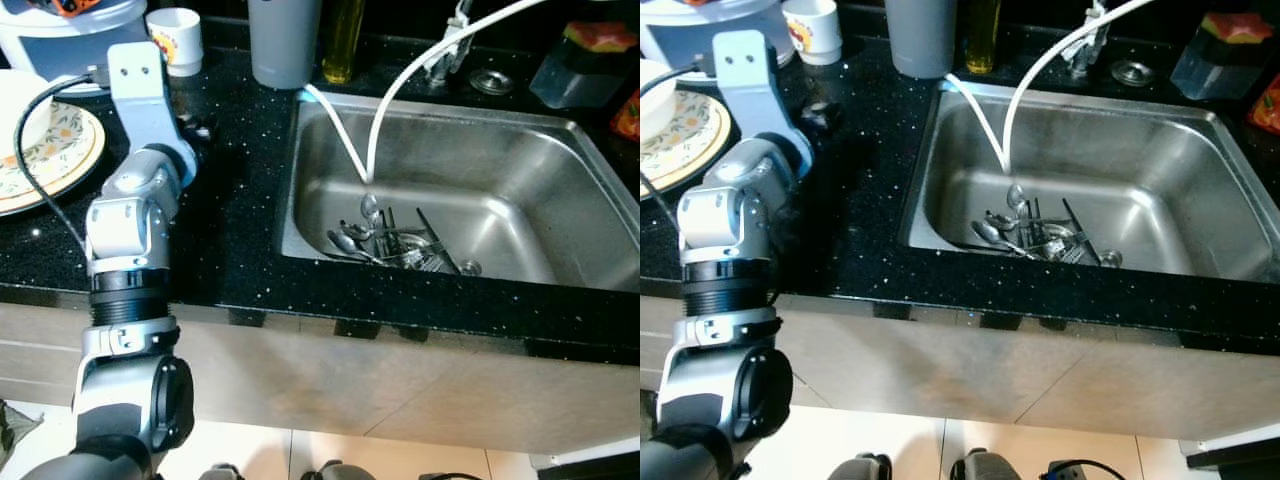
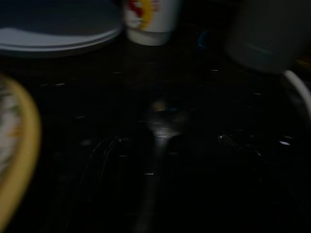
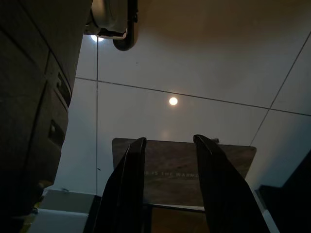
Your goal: Kitchen organization
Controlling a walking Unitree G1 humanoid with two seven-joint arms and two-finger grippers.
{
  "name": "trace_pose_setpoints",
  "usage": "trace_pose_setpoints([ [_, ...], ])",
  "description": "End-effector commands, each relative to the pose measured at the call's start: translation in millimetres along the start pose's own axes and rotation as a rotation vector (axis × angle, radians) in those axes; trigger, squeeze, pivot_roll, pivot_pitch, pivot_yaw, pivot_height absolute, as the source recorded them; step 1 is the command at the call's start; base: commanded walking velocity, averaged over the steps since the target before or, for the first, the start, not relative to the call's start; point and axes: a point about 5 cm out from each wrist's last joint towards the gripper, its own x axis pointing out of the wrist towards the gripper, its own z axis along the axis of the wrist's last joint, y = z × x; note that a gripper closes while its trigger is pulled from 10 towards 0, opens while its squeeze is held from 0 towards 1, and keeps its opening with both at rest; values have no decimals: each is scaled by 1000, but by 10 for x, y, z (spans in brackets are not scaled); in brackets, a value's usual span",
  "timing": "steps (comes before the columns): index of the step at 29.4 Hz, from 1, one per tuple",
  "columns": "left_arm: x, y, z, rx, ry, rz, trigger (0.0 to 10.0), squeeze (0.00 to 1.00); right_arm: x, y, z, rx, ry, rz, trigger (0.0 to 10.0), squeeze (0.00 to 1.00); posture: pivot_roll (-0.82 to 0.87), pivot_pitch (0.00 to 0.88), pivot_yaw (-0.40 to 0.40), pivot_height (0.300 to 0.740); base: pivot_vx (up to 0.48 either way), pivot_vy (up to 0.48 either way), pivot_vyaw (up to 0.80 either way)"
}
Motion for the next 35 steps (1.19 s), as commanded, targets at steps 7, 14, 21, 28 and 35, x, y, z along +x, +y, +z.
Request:
trace_pose_setpoints([
  [7,43,169,-97,6,54,75,10000,0,-12,-56,20,24,-28,-18,10000,0,76,152,-55,740,0,0,0],
  [14,86,198,-260,-15,140,64,10000,0,-18,-77,-17,24,-18,-29,10000,0,69,157,-54,740,0,0,0],
  [21,134,188,-369,-9,191,19,10000,0,-24,-98,-39,31,-14,-36,10000,0,56,157,-51,740,0,0,0],
  [28,186,162,-369,63,223,-11,10000,0,-29,-113,-62,33,-10,-41,10000,0,54,157,-49,740,0,0,0],
  [35,207,123,-475,192,255,-73,10000,0,-27,-107,-49,31,-13,-42,10000,0,52,149,-46,740,0,0,0],
])
